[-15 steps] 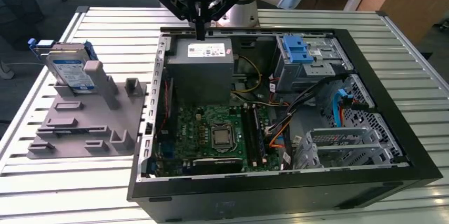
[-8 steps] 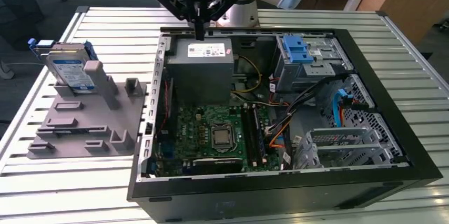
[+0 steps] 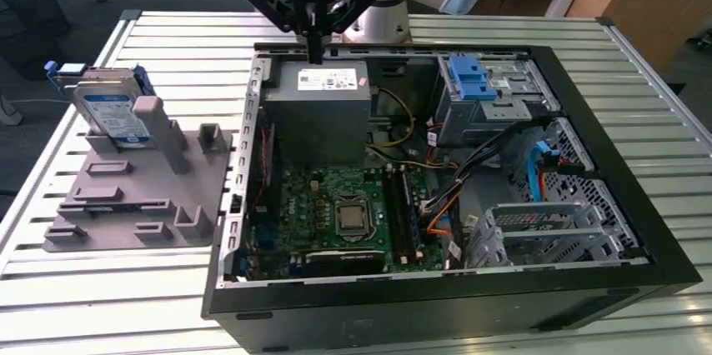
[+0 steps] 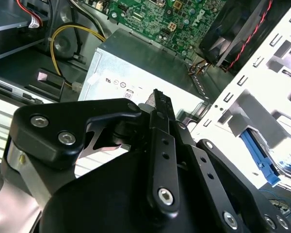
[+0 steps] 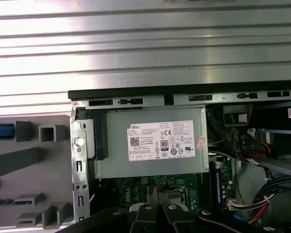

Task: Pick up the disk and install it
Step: 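Reach for the disk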

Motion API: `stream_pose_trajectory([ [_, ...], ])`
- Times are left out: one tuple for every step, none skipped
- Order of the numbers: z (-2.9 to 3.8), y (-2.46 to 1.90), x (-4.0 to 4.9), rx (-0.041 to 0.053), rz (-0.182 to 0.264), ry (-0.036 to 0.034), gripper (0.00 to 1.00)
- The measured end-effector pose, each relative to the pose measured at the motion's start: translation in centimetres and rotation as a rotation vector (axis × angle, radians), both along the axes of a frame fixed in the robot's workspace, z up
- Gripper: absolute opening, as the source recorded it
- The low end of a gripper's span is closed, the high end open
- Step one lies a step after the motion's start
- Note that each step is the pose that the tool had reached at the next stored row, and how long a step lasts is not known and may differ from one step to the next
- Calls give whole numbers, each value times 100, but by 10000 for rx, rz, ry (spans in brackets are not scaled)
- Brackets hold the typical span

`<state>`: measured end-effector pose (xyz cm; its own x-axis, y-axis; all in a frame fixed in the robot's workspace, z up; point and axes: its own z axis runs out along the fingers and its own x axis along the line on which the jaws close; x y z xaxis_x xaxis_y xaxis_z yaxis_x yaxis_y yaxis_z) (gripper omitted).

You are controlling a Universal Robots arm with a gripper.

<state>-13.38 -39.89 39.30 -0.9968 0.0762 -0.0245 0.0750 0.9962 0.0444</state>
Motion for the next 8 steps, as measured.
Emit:
stream_pose_trajectory([
  [0,0,-2,0,-1,0,11],
  [-1,0,-3,0,0,0,11],
  [0,0,-5,0,0,0,11],
  [-1,0,-8,0,-1,0,11],
  [-1,0,-8,0,0,0,11],
  [-1,0,-11,0,0,0,11],
  [-2,0,-17,1,-2,0,11],
  [-2,0,-18,0,-1,0,11],
])
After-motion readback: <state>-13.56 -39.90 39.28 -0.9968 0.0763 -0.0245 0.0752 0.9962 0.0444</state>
